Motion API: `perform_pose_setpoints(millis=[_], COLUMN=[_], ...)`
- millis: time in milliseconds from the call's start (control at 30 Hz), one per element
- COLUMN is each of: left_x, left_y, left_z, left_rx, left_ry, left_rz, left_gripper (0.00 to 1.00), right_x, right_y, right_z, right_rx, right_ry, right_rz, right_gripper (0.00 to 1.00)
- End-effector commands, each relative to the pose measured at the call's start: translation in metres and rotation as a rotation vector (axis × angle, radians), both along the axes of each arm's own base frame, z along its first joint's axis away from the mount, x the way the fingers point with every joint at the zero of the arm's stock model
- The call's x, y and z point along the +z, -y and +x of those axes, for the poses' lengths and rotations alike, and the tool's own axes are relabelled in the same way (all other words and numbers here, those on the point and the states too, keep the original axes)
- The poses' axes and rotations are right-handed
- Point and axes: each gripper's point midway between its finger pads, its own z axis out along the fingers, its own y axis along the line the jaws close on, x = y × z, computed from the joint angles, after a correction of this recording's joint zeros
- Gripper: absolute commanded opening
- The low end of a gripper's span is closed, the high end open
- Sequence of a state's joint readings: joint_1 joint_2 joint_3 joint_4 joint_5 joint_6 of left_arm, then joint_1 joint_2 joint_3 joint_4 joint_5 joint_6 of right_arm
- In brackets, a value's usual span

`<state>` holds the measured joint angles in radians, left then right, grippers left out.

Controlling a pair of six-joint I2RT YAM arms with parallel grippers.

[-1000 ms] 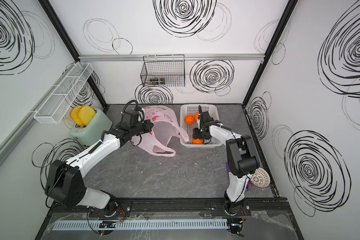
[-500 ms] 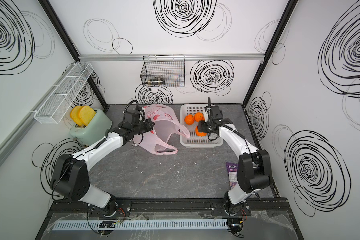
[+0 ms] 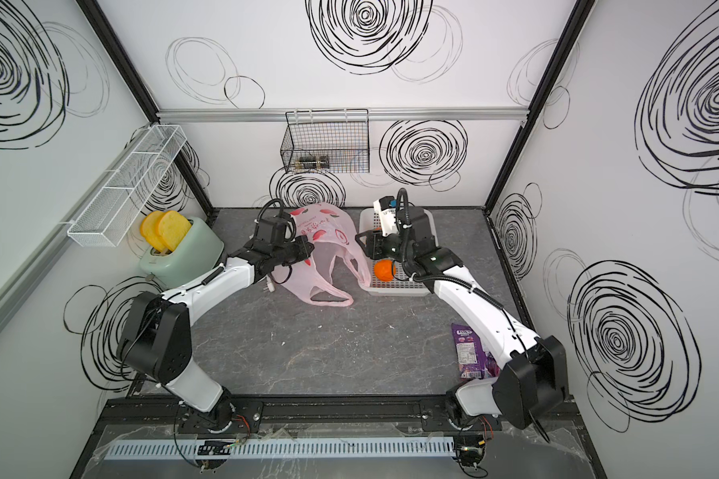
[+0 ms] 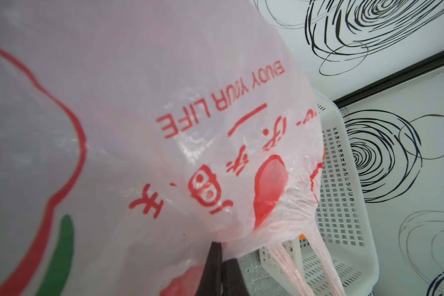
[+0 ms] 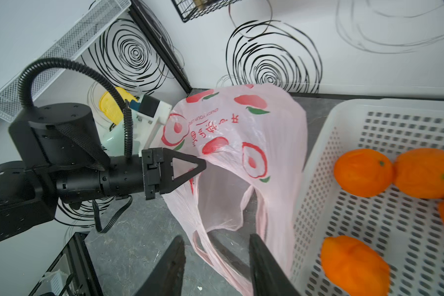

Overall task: Place the oranges into plastic bags & tie knots
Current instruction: Pick up the orange from the basket.

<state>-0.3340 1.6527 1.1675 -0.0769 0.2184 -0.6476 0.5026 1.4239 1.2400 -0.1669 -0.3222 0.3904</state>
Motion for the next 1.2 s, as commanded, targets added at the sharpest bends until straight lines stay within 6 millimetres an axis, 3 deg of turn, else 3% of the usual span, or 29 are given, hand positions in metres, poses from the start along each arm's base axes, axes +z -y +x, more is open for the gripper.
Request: perform_pose_setpoints(millis=[0,67,267,333,567,767,933,1167], left_x=[0.016,0.014,0.009,0.007,0.007,0.008,0.008,0.008], left_y=[0.005,0.004,-0.001,-0.003,-0.002,-0.001,-0.001,-0.001], left_z=[0.002,0.0,-0.003,-0.003,-0.006,-0.01,-0.01,-0.011], left_rx=[-0.006,-0.01,-0.003,-0.002,-0.02,-0.032,-0.039,-0.043], left_ry=[0.039,0.039,0.03,0.029,0.028,0.033,0.037,0.04], left_rz=[-0.019,-0.016,0.021,0.032,0.04,0.04,0.046,0.041], left_gripper=[0.0,0.0,0.0,0.0,0.0,0.0,0.0,0.0], right_x=[-0.01,-0.026,-0.084,-0.105,-0.167,-0.2,-0.203,-0.203], right_y=[0.001,0.021,0.111,0.126,0.138,0.154,0.166,0.161], right_z=[0.02,0.029,0.049,0.053,0.07,0.076,0.072,0.086], right_rx=[-0.057,-0.113,-0.325,-0.34,-0.36,-0.422,-0.452,-0.45], right_ry=[-0.026,-0.045,-0.174,-0.21,-0.363,-0.419,-0.416,-0.409], right_rz=[-0.01,-0.075,-0.247,-0.272,-0.412,-0.523,-0.59,-0.562], right_gripper=[0.44,0.45,0.59,0.63,0.77,0.82,0.83,0.87])
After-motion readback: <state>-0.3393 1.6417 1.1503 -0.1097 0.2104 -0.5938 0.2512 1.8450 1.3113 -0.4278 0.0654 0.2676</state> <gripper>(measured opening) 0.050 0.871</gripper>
